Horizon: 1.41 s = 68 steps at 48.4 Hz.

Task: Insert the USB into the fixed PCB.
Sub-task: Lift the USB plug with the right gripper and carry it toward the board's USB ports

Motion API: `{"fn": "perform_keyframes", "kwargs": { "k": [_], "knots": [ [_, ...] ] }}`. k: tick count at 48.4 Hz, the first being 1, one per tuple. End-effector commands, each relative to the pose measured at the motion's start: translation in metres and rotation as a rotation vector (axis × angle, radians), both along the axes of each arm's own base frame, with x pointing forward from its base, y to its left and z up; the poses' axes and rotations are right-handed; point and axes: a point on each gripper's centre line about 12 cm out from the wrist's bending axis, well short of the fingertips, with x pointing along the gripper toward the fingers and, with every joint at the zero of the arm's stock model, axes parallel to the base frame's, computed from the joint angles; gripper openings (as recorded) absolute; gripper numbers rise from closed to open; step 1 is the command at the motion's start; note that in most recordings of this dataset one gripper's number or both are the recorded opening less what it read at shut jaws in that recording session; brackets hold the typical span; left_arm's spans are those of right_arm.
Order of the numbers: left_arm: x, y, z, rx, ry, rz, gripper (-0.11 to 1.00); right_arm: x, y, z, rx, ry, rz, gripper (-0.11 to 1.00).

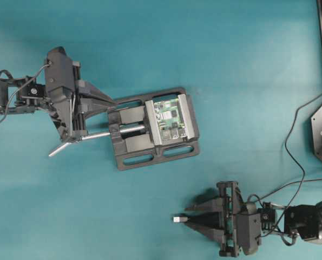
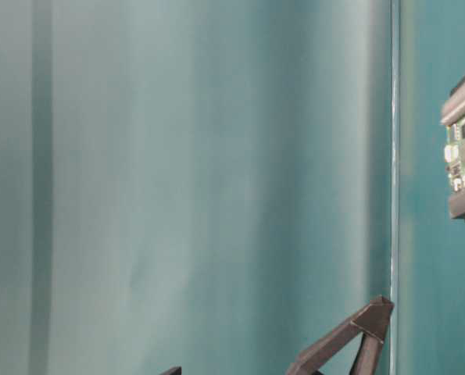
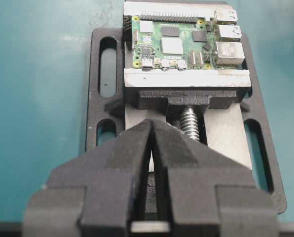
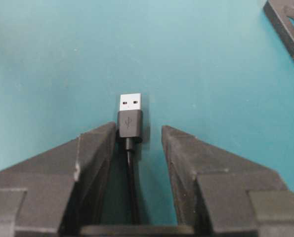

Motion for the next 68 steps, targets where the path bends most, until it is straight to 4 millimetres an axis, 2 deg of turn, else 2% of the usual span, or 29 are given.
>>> {"fn": "perform_keyframes", "kwargs": {
  "k": [1, 10, 15, 32, 42, 51, 68],
  "knots": [
    [0.004, -0.001, 0.008, -0.003, -0.028, -0.002, 0.01, -0.003, -0.025, -0.009, -0.041, 0.043, -0.050, 0.42],
    [0.002, -0.001, 0.006, -0.002, -0.023, -0.001, 0.01, -0.003, -0.025, -0.011, -0.039, 0.058, -0.046, 0.33],
    [0.002, -0.001, 0.006, -0.002, -0.022, -0.001, 0.01, -0.004, -0.024, -0.011, -0.036, 0.064, -0.045, 0.19],
    [-0.002, -0.002, 0.002, -0.002, -0.010, -0.003, 0.01, -0.002, -0.024, -0.010, -0.027, 0.054, -0.051, 0.19],
    [-0.010, -0.004, 0.006, 0.003, -0.023, -0.010, 0.01, 0.005, -0.022, 0.005, -0.012, -0.024, -0.068, 0.19],
    [-0.026, -0.005, 0.021, 0.010, -0.078, -0.011, 0.01, 0.010, -0.021, 0.022, 0.046, -0.073, -0.119, 0.19],
    [-0.064, -0.017, 0.025, -0.001, -0.044, -0.047, 0.01, 0.014, -0.024, 0.054, 0.235, -0.176, -0.320, 0.19]
  ]
}}
